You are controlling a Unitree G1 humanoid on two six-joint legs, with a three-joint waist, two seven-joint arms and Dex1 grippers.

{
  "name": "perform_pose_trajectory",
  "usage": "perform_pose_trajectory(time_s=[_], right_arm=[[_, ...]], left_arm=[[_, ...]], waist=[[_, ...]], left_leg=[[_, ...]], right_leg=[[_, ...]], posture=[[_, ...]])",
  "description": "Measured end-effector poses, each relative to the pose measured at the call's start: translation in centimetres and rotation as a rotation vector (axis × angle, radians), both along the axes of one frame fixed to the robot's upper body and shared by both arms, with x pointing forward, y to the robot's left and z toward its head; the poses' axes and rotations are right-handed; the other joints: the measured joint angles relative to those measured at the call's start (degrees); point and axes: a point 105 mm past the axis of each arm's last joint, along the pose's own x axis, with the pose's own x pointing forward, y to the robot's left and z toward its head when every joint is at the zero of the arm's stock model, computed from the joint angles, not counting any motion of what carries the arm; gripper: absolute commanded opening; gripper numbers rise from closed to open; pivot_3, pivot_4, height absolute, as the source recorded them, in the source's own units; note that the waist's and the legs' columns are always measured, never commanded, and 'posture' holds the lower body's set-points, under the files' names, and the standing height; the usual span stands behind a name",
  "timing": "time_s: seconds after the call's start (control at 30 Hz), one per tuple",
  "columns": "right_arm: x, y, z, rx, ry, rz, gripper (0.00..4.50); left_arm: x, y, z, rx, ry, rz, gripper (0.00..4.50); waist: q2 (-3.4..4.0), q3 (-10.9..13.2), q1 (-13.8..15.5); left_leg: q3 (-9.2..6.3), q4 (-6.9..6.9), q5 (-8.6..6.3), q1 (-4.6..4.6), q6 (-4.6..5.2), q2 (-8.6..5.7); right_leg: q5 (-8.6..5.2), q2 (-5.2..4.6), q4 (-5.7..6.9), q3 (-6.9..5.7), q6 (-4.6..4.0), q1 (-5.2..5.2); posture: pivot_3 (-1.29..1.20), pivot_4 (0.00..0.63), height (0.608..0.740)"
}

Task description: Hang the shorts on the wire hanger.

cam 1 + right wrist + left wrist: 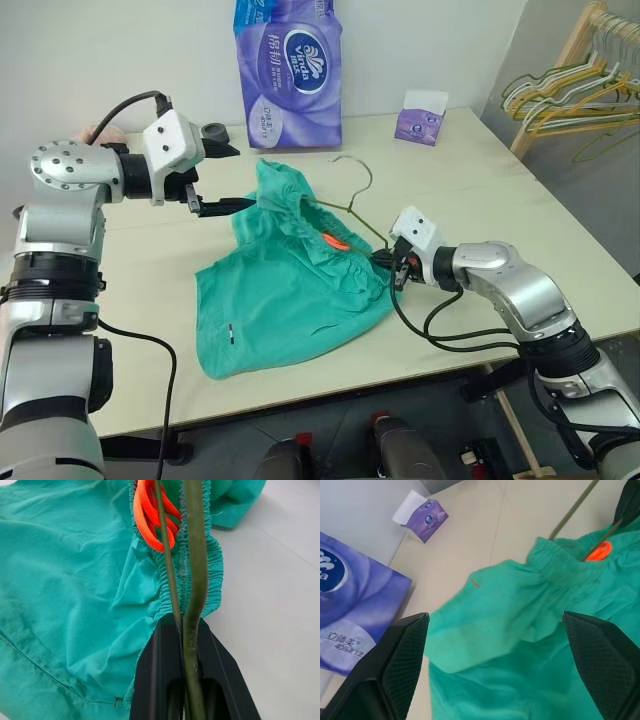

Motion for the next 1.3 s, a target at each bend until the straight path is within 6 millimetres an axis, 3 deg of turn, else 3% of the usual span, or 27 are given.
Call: perform_pose_trajectory(time_s=[0.23, 0.5, 0.63, 1.03, 1.27, 1.3], right_arm=[[-0.5, 0.5, 0.5, -0.028, -0.056, 0.044, 0.00], [-0.9, 1.1, 1.5, -0.034, -0.124, 0.093, 0.00], [-1.3, 1.5, 2.0, -0.034, -0.161, 0.134, 0.00], [-1.3, 0.7, 2.4, -0.059, -0.207, 0.134, 0.00], [-1.2, 0.2, 2.4, -0.100, -0.243, 0.175, 0.00], [-1.1, 0.2, 2.2, -0.109, -0.245, 0.186, 0.25]], left_arm=[[-0.2, -1.4, -2.5, 0.079, 0.065, -0.100, 4.48], [-0.1, -1.4, -4.5, 0.184, 0.093, -0.126, 4.48], [-0.1, -1.3, -5.2, 0.199, 0.108, -0.128, 3.67], [-0.3, -2.2, -5.6, 0.194, 0.139, -0.164, 0.11], [-0.9, -2.5, -6.1, 0.214, 0.167, -0.199, 0.02], [-1.0, -2.4, -6.3, 0.215, 0.177, -0.201, 0.00]], waist=[[0.00, 0.0, -0.3], [0.00, 0.0, -1.1], [0.00, 0.0, -1.4], [-0.01, 0.0, -1.7], [-0.04, 0.0, -2.0], [-0.04, 0.0, -2.1]], left_leg=[[-0.01, 0.01, 0.00, -0.01, 0.01, 0.01], [-0.04, 0.01, 0.00, 0.00, 0.01, 0.02], [-0.04, 0.01, 0.00, -0.02, 0.01, 0.02], [-0.05, 0.01, 0.01, -0.02, 0.01, 0.02], [-0.04, 0.01, 0.00, -0.01, 0.01, 0.02], [-0.04, 0.02, 0.01, -0.01, 0.01, 0.02]], right_leg=[[0.00, 0.01, 0.02, 0.01, 0.00, -0.01], [0.00, 0.02, 0.03, -0.02, 0.00, -0.01], [0.00, 0.02, 0.00, -0.02, 0.00, -0.01], [0.00, 0.02, 0.01, -0.01, 0.00, -0.01], [0.00, 0.02, 0.01, -0.01, 0.00, 0.00], [0.00, 0.02, 0.02, -0.01, 0.00, 0.00]], posture=[[-0.18, 0.065, 0.740], [-0.19, 0.069, 0.740], [-0.20, 0.071, 0.740], [-0.21, 0.065, 0.740], [-0.21, 0.065, 0.740], [-0.21, 0.065, 0.740]])
